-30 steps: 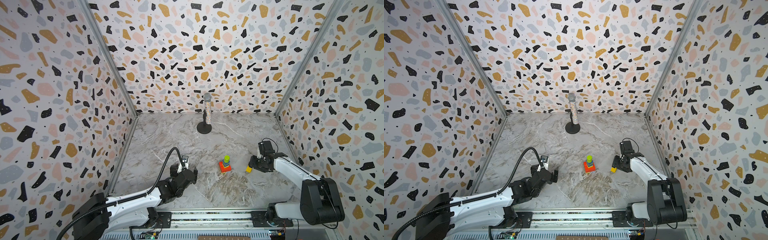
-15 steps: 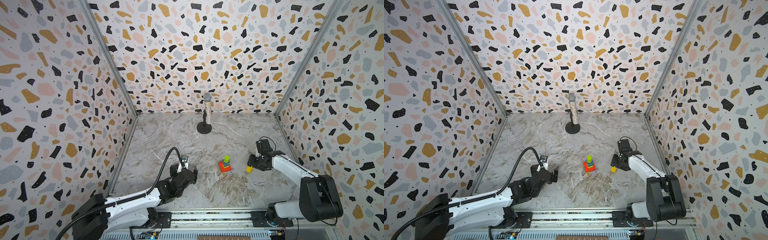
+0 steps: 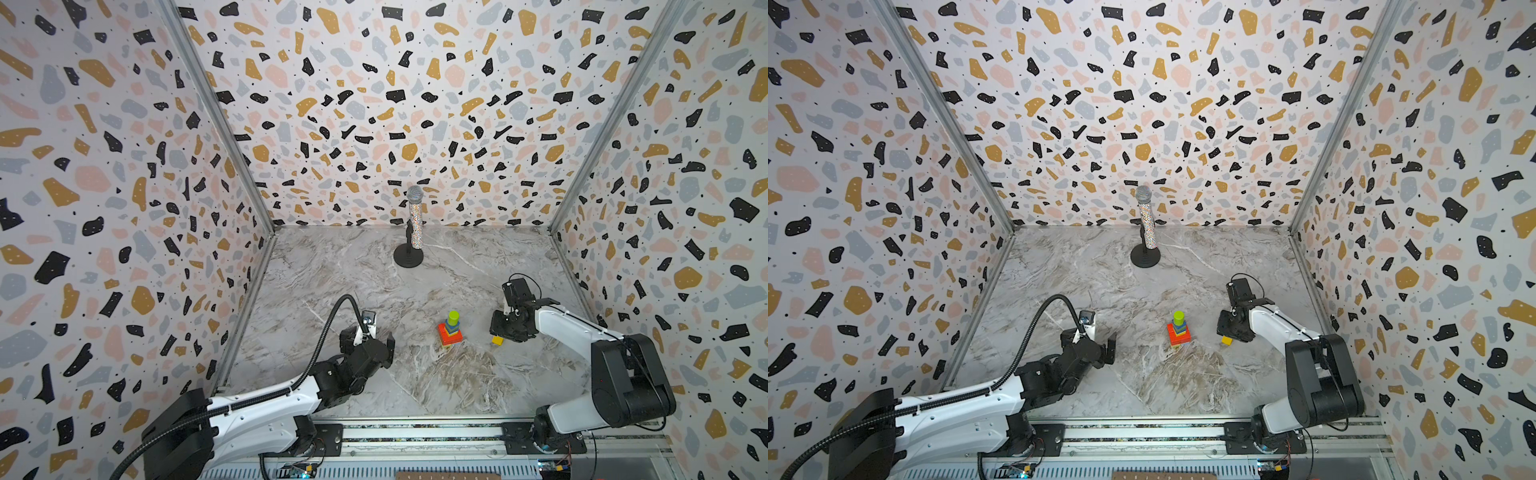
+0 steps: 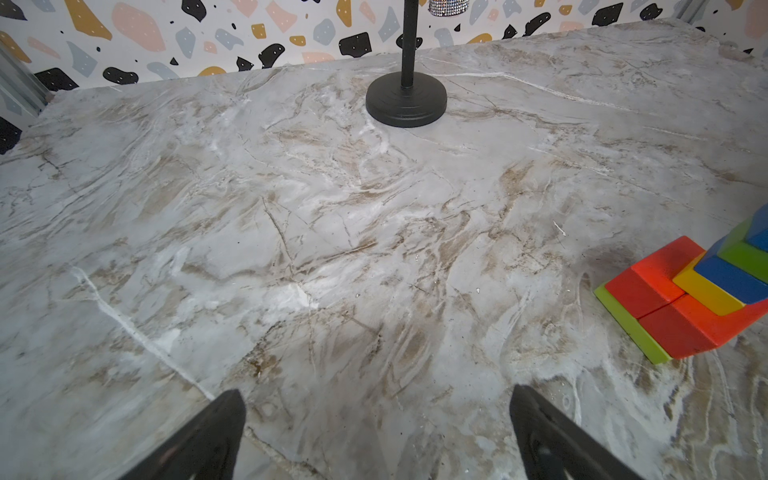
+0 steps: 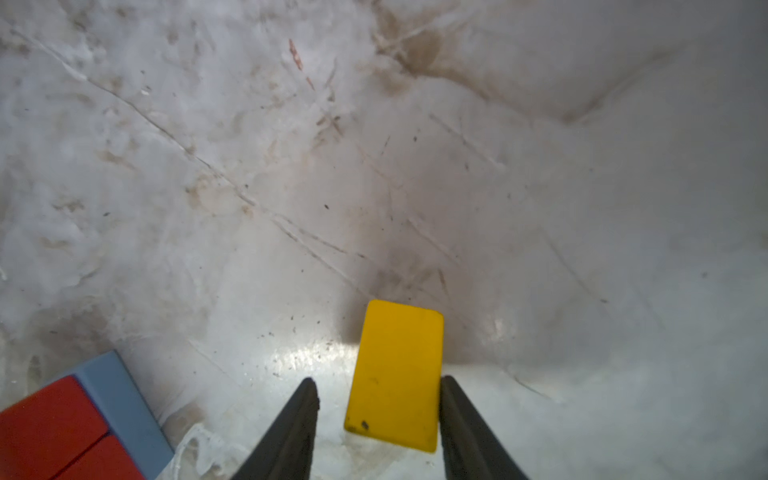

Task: Build the wood block tower
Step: 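Lower the right gripper over the yellow block and close on it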

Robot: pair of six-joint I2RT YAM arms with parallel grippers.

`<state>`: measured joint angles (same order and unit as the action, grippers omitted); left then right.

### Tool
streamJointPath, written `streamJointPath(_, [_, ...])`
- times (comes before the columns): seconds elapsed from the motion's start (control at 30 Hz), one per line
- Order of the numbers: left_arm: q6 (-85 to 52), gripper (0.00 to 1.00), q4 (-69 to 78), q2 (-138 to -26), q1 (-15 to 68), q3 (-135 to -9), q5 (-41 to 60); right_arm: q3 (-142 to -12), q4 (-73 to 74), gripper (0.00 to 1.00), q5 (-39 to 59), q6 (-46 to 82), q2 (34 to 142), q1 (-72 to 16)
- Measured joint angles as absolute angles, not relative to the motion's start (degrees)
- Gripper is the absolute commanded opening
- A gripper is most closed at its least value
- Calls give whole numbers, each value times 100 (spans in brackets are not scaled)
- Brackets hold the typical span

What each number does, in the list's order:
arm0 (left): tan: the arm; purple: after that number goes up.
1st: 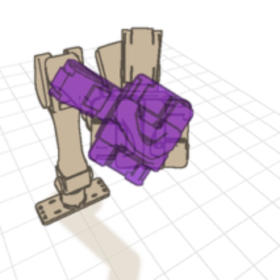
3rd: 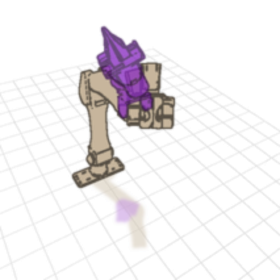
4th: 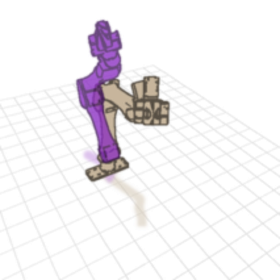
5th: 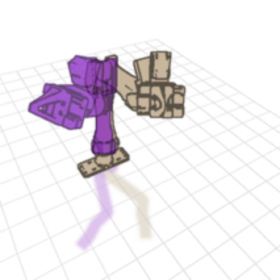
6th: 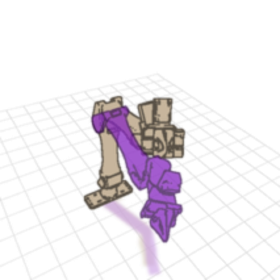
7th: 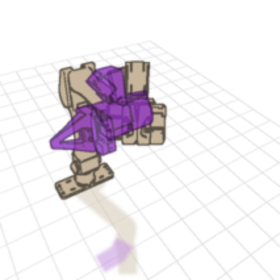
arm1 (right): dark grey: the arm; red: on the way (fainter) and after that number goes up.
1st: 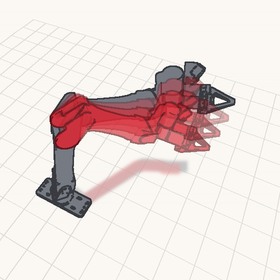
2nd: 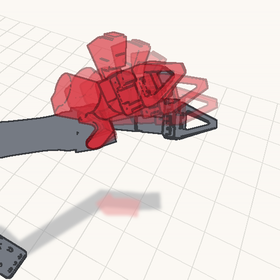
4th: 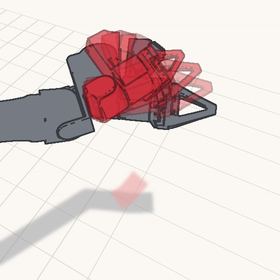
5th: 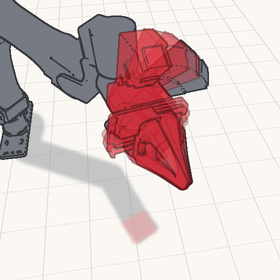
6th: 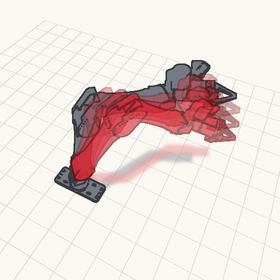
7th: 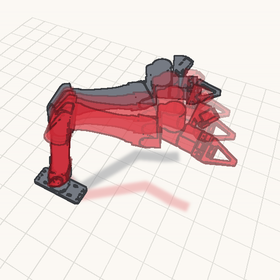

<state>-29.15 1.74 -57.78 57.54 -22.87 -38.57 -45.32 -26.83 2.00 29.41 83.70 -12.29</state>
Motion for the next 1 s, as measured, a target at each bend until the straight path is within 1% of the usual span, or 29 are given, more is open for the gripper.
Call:
streamJointPath(0.07, [-2915, 100, 176, -5778, 5754, -2287, -3868, -4598, -2700, 38, 191, 2923, 8370, -1236])
streamJointPath(0.13, [-2915, 100, 180, -5787, 5754, -2287, -3874, -4650, -2718, 35, 189, 2899, 8370, -1236])
streamJointPath(0.27, [-2912, 100, 180, -5865, 5754, -2287, -3898, -4740, -2803, 35, 189, 2805, 8399, -1240])
streamJointPath(0.4, [-2912, 100, 180, -5907, 5754, -2287, -3911, -4829, -2926, 43, 158, 2648, 8503, -1251])
streamJointPath(0.5, [-2912, 100, 180, -5907, 5754, -2285, -3913, -4845, -2995, 47, 121, 2488, 8534, -1278])
streamJointPath(0.77, [-2912, 100, 266, -5940, 5754, -2285, -3920, -4941, -3148, 46, -95, 2049, 8772, -1564])
streamJointPath(0.9, [-2912, 100, 266, -5983, 5754, -2285, -3935, -4941, -3146, 43, -145, 1984, 8779, -1605])
streamJointPath(1.0, [-2912, 100, 268, -5983, 5754, -2285, -3955, -4941, -3146, 39, -196, 1957, 8779, -1605])
